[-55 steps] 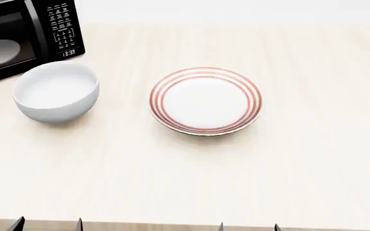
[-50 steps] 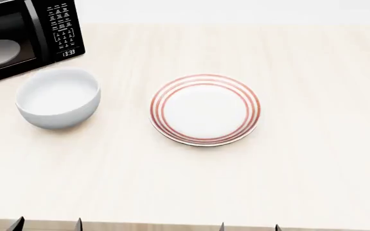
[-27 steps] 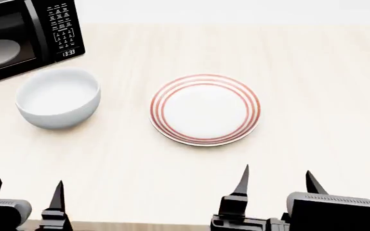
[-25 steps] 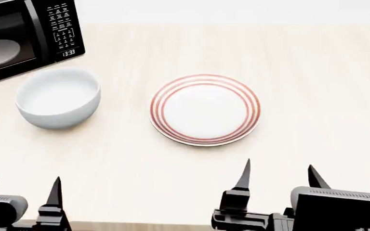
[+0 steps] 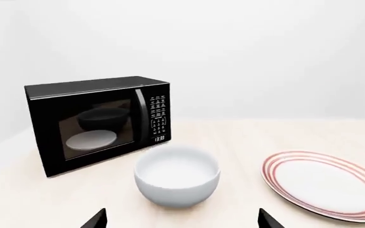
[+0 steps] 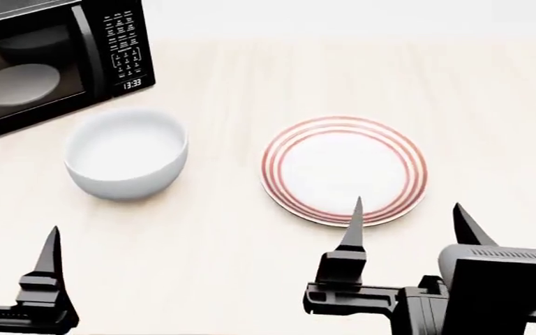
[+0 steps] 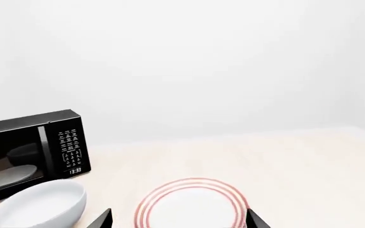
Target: Put the white bowl to the right of the plate.
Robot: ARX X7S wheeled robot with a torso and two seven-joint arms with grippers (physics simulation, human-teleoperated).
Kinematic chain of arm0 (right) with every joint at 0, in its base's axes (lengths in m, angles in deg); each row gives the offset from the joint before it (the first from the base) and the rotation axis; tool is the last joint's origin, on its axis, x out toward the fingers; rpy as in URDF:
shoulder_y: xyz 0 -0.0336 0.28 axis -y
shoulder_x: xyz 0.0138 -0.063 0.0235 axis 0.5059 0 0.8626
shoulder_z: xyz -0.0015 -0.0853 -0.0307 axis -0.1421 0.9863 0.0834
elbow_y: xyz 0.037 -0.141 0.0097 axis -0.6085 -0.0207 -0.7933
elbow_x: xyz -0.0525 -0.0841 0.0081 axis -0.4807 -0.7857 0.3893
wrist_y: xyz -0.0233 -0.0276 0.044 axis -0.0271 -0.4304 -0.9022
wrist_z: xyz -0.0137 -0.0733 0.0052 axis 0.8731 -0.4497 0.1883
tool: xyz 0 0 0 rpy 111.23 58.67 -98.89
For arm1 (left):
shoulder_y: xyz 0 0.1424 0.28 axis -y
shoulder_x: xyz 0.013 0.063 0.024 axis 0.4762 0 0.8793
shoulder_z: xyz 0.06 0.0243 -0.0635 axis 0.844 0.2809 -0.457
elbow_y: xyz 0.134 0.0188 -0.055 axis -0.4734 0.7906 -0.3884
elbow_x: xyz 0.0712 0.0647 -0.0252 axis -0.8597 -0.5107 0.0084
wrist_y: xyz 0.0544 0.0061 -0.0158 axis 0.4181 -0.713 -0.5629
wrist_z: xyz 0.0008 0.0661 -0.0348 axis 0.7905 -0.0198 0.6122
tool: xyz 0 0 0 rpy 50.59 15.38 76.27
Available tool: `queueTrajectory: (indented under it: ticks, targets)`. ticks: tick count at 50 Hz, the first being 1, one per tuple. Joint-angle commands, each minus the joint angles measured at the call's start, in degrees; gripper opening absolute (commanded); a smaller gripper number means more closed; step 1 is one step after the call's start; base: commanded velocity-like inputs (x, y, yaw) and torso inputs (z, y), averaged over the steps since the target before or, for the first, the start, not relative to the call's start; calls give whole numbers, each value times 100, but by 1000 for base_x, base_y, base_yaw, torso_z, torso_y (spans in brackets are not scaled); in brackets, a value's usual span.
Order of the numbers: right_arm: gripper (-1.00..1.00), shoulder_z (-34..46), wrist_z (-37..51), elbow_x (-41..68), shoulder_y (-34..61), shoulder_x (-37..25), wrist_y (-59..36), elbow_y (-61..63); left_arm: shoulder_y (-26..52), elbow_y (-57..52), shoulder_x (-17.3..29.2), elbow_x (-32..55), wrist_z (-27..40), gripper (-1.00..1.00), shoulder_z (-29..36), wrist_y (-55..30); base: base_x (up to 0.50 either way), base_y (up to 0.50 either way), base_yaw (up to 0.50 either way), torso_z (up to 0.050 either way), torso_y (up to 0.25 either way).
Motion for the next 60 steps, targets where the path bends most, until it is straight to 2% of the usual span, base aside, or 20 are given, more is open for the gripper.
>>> queueTrajectory:
  ticks: [1, 30, 52, 55, 56, 57, 60]
  targets:
    - [100, -121, -72, 280, -15, -33, -42, 220, 15, -195, 45, 79, 58, 100, 0, -105, 500, 0, 0, 0, 0]
    - [100, -309, 265, 633, 369, -56, -397, 329, 43, -327, 106, 259, 177, 100, -61, -181, 500, 0, 0, 0, 1]
    - [100, -298, 518, 750, 655, -168, -628, 292, 252, -606, 153, 505, 295, 100, -241, -545, 500, 0, 0, 0, 1]
    - [100, -363, 623, 866, 812, -112, -963, 204, 226, -550, 161, 499, 296, 100, -245, -476, 405, 0, 0, 0, 0]
    - [100, -526, 980, 855, 1031, 56, -1443, 117, 215, -491, 164, 489, 290, 100, -238, -431, 0, 0, 0, 0, 0]
    - [100, -477, 1114, 766, 1090, 49, -1494, 100, 214, -464, 168, 482, 295, 100, -232, -415, 0, 0, 0, 0, 0]
    - [100, -433, 1240, 943, 1401, -29, -2347, 137, 204, -354, 186, 470, 288, 100, -244, -342, 0, 0, 0, 0, 0]
